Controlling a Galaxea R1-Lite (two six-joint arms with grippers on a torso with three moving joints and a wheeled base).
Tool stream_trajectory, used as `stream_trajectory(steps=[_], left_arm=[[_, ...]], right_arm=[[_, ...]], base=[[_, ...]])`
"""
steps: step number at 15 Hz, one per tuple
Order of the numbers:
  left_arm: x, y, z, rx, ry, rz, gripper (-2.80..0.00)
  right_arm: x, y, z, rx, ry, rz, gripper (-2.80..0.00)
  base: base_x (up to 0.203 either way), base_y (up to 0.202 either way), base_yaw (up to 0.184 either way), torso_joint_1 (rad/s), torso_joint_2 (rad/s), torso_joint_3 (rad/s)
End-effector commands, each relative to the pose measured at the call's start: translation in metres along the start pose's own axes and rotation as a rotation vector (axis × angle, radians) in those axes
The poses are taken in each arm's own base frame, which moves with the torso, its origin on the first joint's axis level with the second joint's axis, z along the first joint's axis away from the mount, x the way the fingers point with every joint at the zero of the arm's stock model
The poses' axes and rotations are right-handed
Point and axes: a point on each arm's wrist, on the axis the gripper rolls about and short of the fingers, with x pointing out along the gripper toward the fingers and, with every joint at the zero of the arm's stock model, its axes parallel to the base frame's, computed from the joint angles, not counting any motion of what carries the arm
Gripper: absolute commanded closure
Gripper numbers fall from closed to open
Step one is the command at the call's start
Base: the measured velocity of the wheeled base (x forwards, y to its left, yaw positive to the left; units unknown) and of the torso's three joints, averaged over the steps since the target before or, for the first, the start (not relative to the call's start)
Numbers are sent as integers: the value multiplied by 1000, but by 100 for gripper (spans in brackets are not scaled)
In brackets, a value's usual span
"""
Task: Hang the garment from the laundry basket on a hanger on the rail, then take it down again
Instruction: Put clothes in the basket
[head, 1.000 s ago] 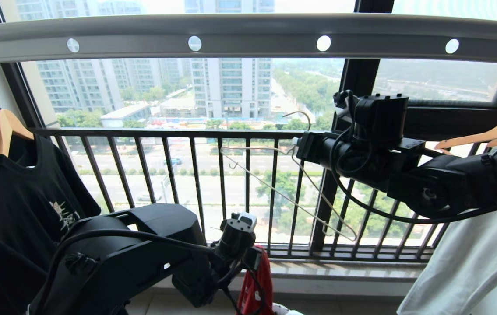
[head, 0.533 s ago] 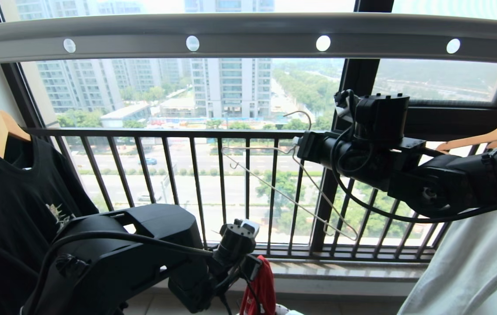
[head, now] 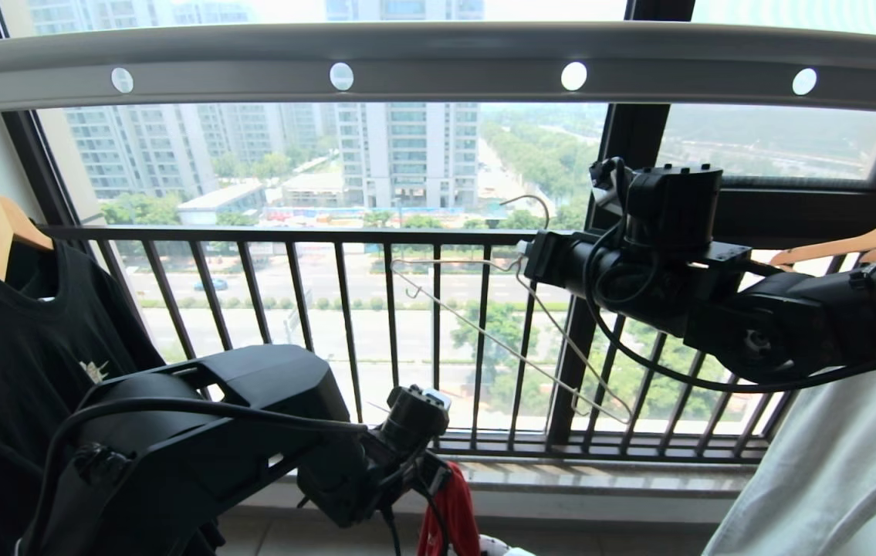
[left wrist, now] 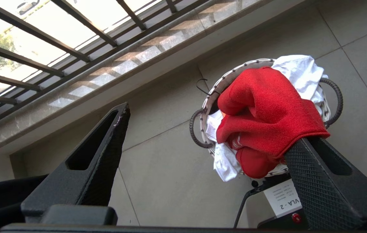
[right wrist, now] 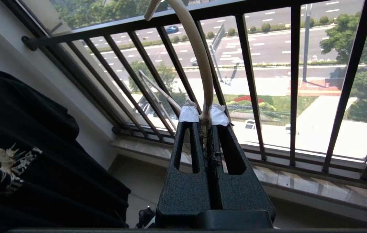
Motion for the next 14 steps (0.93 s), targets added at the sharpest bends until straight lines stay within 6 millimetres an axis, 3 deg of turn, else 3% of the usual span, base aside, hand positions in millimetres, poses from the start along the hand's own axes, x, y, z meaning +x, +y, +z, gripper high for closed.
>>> stream_trajectory(steps=[1, 3, 7, 10, 11, 14], left_arm=[[-4, 2, 14, -2, -12, 4, -280], [5, -1, 25, -4, -32, 4, -280], [13, -4, 20, 38, 50, 2, -280], [-9, 2, 9, 45, 90, 3, -280], [-21, 5, 6, 47, 101, 3, 0], [-55, 14, -6, 61, 124, -1, 0]], right_arm=[[-2, 0, 3, 3, -11, -1, 0], [-4, -4, 10, 6, -33, -6, 0], [-10, -2, 17, 7, -51, -2, 0], [-10, -2, 16, 7, -44, -2, 0], [-8, -3, 14, 7, -37, -5, 0], [-4, -7, 2, 7, -1, -19, 0]], base=[[0, 0, 0, 0, 0, 0], [0, 0, 0, 0, 0, 0], [0, 0, 0, 0, 0, 0], [0, 0, 0, 0, 0, 0], [0, 0, 0, 0, 0, 0], [0, 0, 0, 0, 0, 0]])
